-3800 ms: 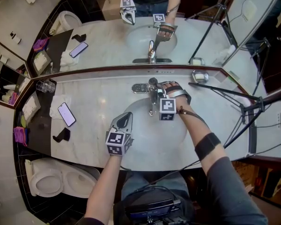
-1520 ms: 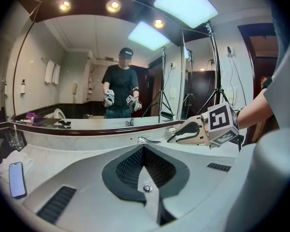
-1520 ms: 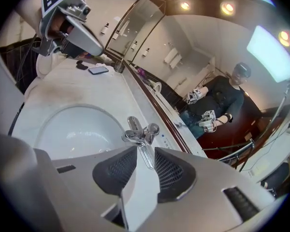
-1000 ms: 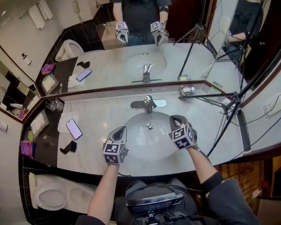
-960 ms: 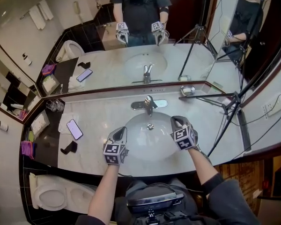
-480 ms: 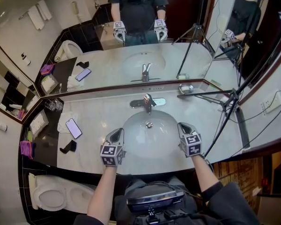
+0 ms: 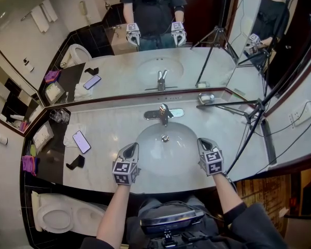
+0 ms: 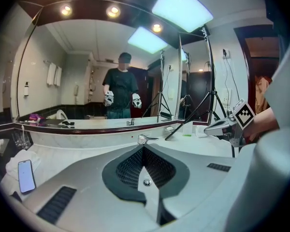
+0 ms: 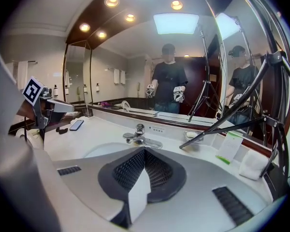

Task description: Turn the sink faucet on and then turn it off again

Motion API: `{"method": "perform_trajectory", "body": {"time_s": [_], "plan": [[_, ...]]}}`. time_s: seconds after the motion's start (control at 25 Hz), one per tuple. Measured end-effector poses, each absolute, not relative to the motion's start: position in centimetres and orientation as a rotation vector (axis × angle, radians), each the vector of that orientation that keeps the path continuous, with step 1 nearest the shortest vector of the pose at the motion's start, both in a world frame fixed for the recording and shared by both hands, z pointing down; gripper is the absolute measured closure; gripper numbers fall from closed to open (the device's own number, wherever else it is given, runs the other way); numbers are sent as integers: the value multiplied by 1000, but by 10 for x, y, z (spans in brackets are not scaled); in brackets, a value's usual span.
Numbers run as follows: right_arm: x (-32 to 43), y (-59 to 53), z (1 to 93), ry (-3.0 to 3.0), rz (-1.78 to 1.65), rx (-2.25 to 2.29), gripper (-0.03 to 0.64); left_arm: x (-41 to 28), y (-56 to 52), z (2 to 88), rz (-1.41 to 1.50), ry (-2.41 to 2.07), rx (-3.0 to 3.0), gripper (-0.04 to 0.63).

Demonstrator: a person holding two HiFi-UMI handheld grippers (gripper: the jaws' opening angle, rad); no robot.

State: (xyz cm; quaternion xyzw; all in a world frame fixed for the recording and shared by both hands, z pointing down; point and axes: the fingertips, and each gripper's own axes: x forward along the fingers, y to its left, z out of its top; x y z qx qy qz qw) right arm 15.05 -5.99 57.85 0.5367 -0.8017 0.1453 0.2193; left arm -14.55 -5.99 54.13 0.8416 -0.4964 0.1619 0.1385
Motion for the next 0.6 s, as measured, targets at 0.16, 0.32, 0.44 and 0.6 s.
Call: {"method": "perform_trajectory", "body": {"time_s": [0.16, 0.32, 0.44, 0.6], "plan": [[142, -63, 580, -2219, 393, 1444, 598, -147, -61, 544, 448, -1448, 2422, 609], [134, -69, 588, -2205, 386, 1396, 598, -148, -64, 544, 441, -1455, 2419, 607], [128, -74, 591, -2192, 375, 1383, 595, -151, -65, 546, 441, -1461, 2410, 607], [122, -87, 594, -2170, 361, 1366, 595, -154, -69, 549, 446, -1464, 2399, 607]]}}
